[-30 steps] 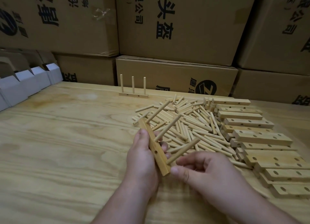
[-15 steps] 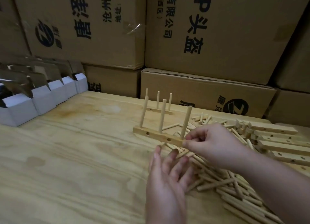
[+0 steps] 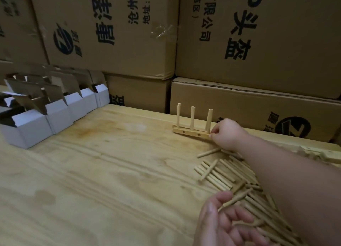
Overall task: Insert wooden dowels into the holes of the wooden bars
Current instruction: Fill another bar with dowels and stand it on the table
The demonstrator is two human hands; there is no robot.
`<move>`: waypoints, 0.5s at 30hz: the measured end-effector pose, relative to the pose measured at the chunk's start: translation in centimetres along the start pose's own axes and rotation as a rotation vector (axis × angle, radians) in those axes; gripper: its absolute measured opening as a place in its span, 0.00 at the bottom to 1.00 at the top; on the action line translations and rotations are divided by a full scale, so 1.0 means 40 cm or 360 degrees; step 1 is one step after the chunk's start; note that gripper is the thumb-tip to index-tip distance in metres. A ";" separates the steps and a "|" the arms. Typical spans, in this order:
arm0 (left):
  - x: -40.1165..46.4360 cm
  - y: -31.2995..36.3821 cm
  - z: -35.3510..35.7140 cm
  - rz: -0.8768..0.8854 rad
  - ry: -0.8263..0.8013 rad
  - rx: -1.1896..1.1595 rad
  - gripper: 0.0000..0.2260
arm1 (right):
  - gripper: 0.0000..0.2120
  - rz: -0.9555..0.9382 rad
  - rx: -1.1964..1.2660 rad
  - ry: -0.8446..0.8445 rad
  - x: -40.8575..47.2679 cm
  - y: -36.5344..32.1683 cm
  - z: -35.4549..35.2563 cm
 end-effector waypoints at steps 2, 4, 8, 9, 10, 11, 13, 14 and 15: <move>0.006 -0.001 -0.001 0.0042 -0.0058 0.0126 0.23 | 0.09 0.0008 -0.0091 0.0010 0.018 -0.003 0.012; 0.015 -0.008 -0.009 0.0046 -0.0122 0.0321 0.25 | 0.09 -0.0002 -0.0175 0.0032 0.027 -0.005 0.015; 0.032 -0.015 -0.040 0.0038 -0.0184 0.0657 0.26 | 0.10 -0.0022 -0.0303 0.0091 0.023 -0.008 0.015; 0.038 -0.014 -0.050 0.0050 -0.0163 0.0710 0.26 | 0.11 -0.0027 -0.0327 0.0115 0.020 -0.010 0.013; 0.039 -0.015 -0.053 0.0043 -0.0145 0.0749 0.26 | 0.11 -0.0035 -0.0347 0.0135 0.017 -0.013 0.013; 0.038 -0.016 -0.055 0.0047 -0.0137 0.0780 0.26 | 0.11 -0.0045 -0.0360 0.0147 0.015 -0.016 0.012; 0.040 -0.019 -0.049 0.0052 -0.0168 0.0760 0.26 | 0.11 -0.0060 -0.0379 0.0163 0.009 -0.022 0.013; 0.039 -0.022 -0.046 0.0047 -0.0177 0.0737 0.26 | 0.11 -0.0066 -0.0389 0.0170 0.006 -0.024 0.013; 0.039 -0.026 -0.045 0.0045 -0.0181 0.0727 0.26 | 0.10 -0.0071 -0.0397 0.0176 0.004 -0.027 0.013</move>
Point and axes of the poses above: each hand's wrist, its own x-axis towards the middle knuckle, its own z-axis out of the palm, y = z × x, the point moved 6 cm from there along x, towards the middle knuckle, and after that the axes turned 12 degrees about z, right-handed, at the moved point
